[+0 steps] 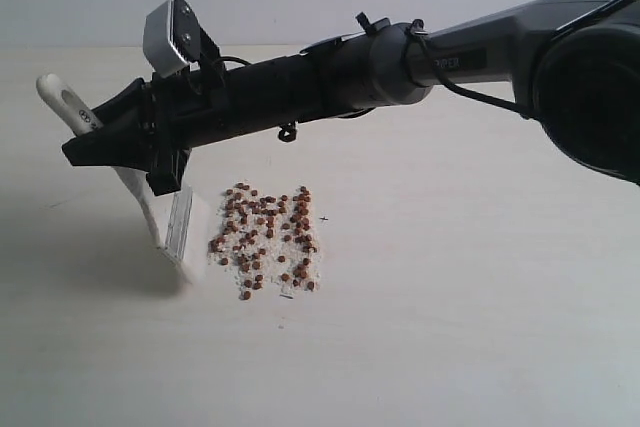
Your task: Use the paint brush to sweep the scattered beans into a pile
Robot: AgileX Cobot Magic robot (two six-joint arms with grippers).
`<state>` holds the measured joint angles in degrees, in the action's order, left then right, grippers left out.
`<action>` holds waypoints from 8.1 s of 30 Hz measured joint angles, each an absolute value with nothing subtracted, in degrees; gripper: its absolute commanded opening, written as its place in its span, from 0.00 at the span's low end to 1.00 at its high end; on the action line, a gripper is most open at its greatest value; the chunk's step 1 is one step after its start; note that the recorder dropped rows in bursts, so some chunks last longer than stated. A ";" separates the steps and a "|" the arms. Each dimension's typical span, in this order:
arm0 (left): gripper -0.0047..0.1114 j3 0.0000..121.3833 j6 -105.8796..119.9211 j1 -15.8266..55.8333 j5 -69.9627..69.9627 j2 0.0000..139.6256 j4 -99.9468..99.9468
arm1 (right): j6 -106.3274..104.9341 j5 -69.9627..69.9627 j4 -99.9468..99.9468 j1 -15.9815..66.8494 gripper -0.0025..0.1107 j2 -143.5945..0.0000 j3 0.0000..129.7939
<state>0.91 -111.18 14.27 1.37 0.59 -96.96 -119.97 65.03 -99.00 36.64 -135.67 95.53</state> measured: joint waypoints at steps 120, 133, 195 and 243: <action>0.04 0.91 -111.18 14.27 1.37 0.59 -96.96 | -107.67 35.66 -99.45 35.60 0.02 -145.04 116.48; 0.04 0.91 -111.18 14.27 1.37 0.59 -96.96 | -87.53 33.14 -84.20 35.57 0.02 -145.04 116.61; 0.04 0.91 -111.18 14.27 1.37 0.59 -96.96 | -107.76 17.62 -99.16 35.57 0.02 -89.37 54.44; 0.04 0.91 -111.18 14.27 1.37 0.59 -96.96 | -105.23 -0.60 -99.64 35.57 0.02 -77.95 45.28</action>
